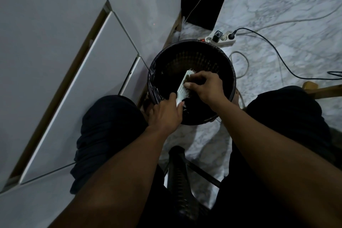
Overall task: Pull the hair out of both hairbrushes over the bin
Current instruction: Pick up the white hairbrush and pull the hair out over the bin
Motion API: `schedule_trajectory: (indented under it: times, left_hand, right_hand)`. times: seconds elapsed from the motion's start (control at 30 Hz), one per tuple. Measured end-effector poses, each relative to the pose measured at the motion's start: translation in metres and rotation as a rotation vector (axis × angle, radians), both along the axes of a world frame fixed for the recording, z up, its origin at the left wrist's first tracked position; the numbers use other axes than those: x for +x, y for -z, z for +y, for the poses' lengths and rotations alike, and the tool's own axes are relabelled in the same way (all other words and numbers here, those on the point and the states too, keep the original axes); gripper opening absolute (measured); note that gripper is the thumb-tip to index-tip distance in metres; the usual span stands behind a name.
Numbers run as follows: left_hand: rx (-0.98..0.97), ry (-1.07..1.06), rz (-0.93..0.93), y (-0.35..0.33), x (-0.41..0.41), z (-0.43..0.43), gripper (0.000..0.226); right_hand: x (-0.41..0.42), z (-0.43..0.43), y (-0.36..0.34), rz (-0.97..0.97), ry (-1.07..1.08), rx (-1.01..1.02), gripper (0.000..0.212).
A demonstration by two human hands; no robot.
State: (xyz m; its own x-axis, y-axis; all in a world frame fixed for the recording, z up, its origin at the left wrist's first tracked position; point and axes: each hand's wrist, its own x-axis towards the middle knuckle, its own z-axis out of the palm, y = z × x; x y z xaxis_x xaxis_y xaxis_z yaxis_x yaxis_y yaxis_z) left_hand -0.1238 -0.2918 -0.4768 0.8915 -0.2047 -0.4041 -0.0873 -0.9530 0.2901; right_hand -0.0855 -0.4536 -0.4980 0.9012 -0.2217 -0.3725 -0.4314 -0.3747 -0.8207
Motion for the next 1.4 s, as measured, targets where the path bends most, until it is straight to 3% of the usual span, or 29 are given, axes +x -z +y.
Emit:
schedule_trajectory:
  times: [0.17,0.4,0.47,0.57,0.67,0.83,0.97,1.03,1.23,1.4]
  left_hand:
    - [-0.002,0.001,0.001,0.000,0.000,-0.001,0.038]
    - [-0.061,-0.073,-0.011,0.001,0.002,0.001,0.036]
    - [-0.050,-0.070,-0.007,0.001,0.002,0.001,0.035]
    - [-0.013,-0.029,0.004,-0.001,0.001,-0.001,0.036]
    - [0.002,-0.011,0.009,-0.002,0.001,-0.002,0.036]
    - [-0.034,-0.035,-0.022,0.000,0.002,-0.002,0.036]
    - [-0.067,-0.060,-0.044,0.002,0.002,0.000,0.036]
    - [-0.067,-0.064,-0.038,0.003,0.002,0.000,0.035]
    - [-0.043,-0.064,-0.038,0.004,0.002,0.000,0.035]
    - [-0.066,-0.035,-0.045,0.007,0.002,0.000,0.035]
  right_hand:
    - [0.003,0.000,0.003,0.029,0.155,-0.004,0.008]
    - [0.008,0.002,0.004,0.146,0.370,0.393,0.005]
    - [0.007,0.003,0.001,0.119,0.363,0.462,0.015]
    - [0.003,0.005,0.004,0.024,0.118,0.286,0.045]
    - [0.001,0.007,0.009,0.005,0.052,0.077,0.038]
    - [0.009,0.000,0.011,0.096,0.282,0.203,0.005]
    - [0.011,0.000,0.006,0.162,0.475,0.491,0.009]
    - [0.011,0.002,0.000,0.155,0.464,0.554,0.020]
    - [0.001,0.010,0.004,0.074,0.125,0.397,0.044]
    - [0.007,0.002,-0.001,0.103,0.308,0.409,0.009]
